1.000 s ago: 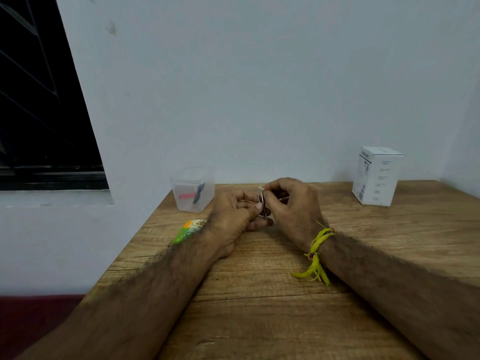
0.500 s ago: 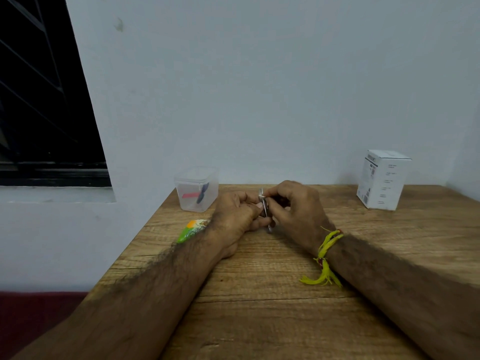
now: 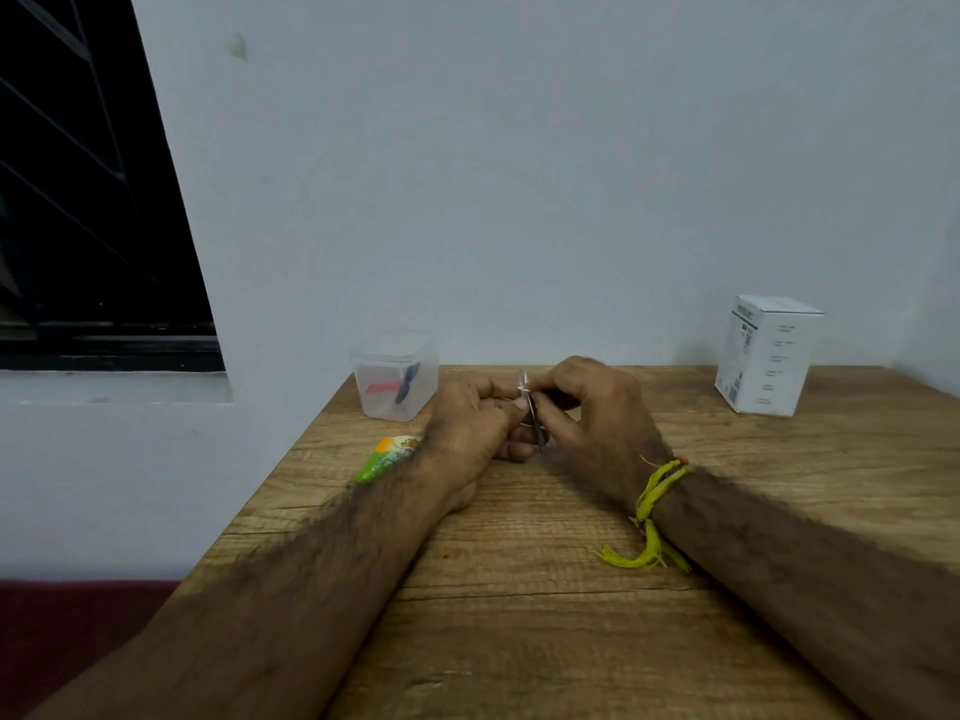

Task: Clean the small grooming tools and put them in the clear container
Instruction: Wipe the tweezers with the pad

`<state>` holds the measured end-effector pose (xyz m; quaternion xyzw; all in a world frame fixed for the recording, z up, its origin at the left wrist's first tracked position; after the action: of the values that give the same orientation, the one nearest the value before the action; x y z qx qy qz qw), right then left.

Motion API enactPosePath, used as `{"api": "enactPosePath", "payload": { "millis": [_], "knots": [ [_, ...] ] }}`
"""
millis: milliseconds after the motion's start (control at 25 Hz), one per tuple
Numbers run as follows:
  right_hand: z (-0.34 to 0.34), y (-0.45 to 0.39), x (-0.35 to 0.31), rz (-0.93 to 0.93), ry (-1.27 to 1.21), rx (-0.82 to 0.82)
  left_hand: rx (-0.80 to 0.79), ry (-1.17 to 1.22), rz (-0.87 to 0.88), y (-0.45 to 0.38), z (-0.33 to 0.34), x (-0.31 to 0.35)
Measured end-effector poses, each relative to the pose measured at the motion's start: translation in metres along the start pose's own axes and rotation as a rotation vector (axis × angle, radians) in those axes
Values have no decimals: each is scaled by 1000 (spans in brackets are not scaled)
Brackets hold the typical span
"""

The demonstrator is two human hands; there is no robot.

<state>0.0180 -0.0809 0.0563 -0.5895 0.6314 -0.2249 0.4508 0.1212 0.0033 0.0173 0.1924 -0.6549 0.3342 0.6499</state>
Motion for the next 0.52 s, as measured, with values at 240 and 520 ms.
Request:
{"api": "enactPosePath", "payload": {
  "millis": [240, 520],
  "knots": [
    [-5, -1, 3, 33, -15, 52, -22, 5, 10, 2, 1, 3],
    [-4, 2, -7, -70, 56, 11, -18, -7, -4, 0, -1, 1]
  ]
}}
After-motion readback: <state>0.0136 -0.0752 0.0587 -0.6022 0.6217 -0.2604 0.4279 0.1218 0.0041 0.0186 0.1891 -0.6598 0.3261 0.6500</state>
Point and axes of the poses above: each hand's wrist, its own y-axis away from the middle knuckle, its own z-axis out of the palm, x = y × z, the point moved 7 cm from there along -y, towards the middle knuckle, and after that the axes turned 3 degrees about z, right-handed, at the moved point
